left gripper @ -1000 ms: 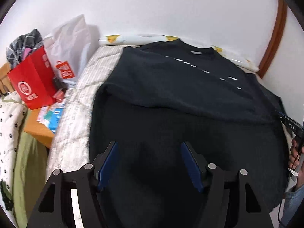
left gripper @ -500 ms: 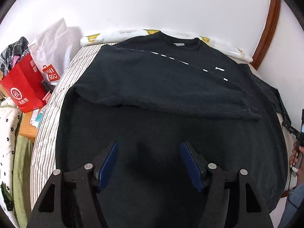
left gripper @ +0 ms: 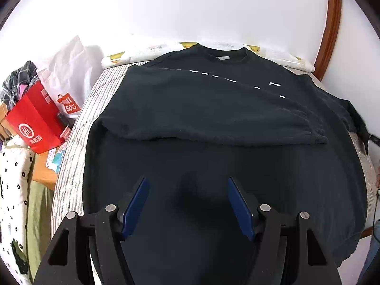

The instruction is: Fold small clothes

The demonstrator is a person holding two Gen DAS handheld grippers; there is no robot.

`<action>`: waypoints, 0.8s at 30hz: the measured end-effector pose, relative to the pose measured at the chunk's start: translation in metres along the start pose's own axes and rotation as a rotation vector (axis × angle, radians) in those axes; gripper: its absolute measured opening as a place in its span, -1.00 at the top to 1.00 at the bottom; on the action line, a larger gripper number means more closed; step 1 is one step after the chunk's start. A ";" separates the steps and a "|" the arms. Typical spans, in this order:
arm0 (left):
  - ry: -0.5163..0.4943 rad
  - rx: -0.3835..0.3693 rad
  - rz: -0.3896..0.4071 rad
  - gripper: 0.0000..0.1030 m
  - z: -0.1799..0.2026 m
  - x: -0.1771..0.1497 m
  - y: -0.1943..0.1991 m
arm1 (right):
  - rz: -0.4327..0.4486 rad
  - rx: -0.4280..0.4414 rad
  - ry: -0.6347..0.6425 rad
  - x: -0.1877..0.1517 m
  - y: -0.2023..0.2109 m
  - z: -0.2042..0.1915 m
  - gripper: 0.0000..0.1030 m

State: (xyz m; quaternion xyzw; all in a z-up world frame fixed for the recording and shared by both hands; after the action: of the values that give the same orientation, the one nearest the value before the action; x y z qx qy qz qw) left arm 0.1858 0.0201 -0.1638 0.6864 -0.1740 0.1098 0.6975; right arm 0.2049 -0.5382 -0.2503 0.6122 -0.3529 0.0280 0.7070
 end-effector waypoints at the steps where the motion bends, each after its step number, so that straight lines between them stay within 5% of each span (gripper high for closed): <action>1: 0.004 -0.004 0.000 -0.28 -0.003 -0.001 -0.001 | 0.028 0.036 0.012 0.002 0.018 -0.009 0.89; 6: 0.026 0.023 -0.002 -0.28 -0.026 -0.010 -0.006 | 0.084 0.213 0.047 0.013 0.084 -0.056 0.89; 13: 0.066 -0.003 0.003 -0.28 -0.058 -0.022 -0.013 | 0.086 0.518 0.148 0.019 0.154 -0.179 0.89; 24: 0.158 -0.025 -0.003 -0.28 -0.102 -0.025 -0.026 | 0.006 0.824 0.327 -0.009 0.193 -0.391 0.90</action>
State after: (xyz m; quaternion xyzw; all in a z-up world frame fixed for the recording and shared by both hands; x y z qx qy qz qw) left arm 0.1823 0.1233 -0.1968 0.6673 -0.1185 0.1603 0.7176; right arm 0.2884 -0.1406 -0.0920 0.8293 -0.1978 0.2649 0.4505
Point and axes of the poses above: each gripper's, at about its wrist camera, not at the fingertips, and y roughly against the way its jaws point, z to its right, x to its top, the point moved 5 cm from there along -y, roughly the way its jaws point, and after that the axes turned 12 degrees about -z, right-handed, at the moved point
